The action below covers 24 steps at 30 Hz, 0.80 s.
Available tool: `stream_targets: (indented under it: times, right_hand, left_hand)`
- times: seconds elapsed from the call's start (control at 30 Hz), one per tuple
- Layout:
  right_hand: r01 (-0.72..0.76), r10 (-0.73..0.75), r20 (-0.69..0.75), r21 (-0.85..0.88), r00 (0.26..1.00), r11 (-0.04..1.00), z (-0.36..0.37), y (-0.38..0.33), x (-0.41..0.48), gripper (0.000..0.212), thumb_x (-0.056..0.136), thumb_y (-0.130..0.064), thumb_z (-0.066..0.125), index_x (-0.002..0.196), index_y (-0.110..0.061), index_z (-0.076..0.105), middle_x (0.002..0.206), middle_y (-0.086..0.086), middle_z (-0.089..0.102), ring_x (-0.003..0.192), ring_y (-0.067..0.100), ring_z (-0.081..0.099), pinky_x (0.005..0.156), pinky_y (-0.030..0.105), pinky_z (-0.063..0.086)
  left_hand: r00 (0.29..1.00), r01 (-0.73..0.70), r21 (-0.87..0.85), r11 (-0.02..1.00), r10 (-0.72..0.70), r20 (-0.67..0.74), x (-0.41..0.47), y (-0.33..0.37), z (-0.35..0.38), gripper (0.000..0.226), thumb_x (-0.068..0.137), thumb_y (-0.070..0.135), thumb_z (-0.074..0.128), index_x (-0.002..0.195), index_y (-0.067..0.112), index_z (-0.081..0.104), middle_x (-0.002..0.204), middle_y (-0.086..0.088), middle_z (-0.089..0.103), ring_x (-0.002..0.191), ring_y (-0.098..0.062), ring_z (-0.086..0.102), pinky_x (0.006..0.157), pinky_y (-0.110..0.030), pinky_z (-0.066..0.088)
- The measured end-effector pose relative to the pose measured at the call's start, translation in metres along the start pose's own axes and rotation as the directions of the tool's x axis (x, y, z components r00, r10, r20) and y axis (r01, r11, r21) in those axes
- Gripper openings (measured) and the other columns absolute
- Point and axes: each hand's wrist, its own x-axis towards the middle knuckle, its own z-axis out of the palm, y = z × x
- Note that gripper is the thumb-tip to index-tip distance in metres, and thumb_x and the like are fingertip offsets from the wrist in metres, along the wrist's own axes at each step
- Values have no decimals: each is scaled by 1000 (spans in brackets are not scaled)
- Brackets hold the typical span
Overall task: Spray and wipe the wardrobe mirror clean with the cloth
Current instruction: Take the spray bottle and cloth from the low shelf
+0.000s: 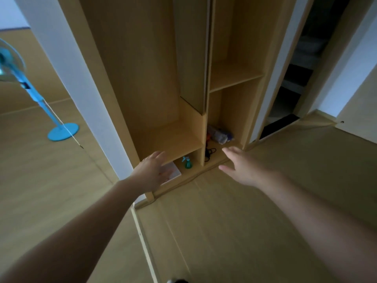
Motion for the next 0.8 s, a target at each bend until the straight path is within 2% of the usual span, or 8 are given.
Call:
stream_targets:
  times: [0.1, 0.23, 0.4, 0.5, 0.8]
  right_hand:
    - [43, -43, 3, 12, 999, 999, -4, 4, 41, 68, 95, -51, 46, 152, -22, 22, 154, 1, 28, 133, 23, 40, 100, 35, 41]
    - [64, -64, -14, -31, 998, 997, -14, 10, 107, 67, 96, -53, 44, 152, -25, 20, 157, 0, 24, 139, 22, 34, 103, 38, 39]
    - [75, -77, -13, -96, 997, 993, -30, 14, 194, 67, 96, -54, 42, 152, -24, 20, 158, -1, 24, 139, 20, 35, 103, 37, 43]
    - [73, -74, -8, -88, 997, 993, -40, 13, 244, 68, 95, -55, 41, 152, -26, 18, 160, 0, 20, 141, 21, 32, 106, 42, 42]
    - [170, -168, 22, -107, 986, 980, -41, 1, 354, 70, 96, -56, 40, 153, -26, 15, 161, -2, 16, 144, 20, 27, 109, 39, 38]
  left_hand:
    - [999, 44, 11, 999, -44, -2, 30, -7, -2, 64, 90, 60, 41, 145, 32, 25, 150, 4, 35, 130, -23, 44, 99, -40, 48]
    - [998, 57, 20, 998, -57, -22, 89, -24, -6, 66, 91, 60, 43, 146, 33, 21, 152, 5, 31, 132, -22, 41, 99, -38, 47]
    - [998, 49, 36, 998, -47, -45, 173, -51, -25, 71, 89, 64, 40, 148, 31, 19, 155, 3, 26, 137, -22, 36, 107, -40, 39]
    - [998, 57, 55, 997, -55, -42, 213, -67, -37, 71, 90, 63, 40, 149, 31, 18, 156, 1, 24, 139, -23, 33, 107, -39, 35]
    - [989, 137, 116, 984, -129, -71, 285, -98, -62, 73, 91, 62, 38, 150, 26, 15, 157, -4, 23, 141, -26, 29, 109, -38, 30]
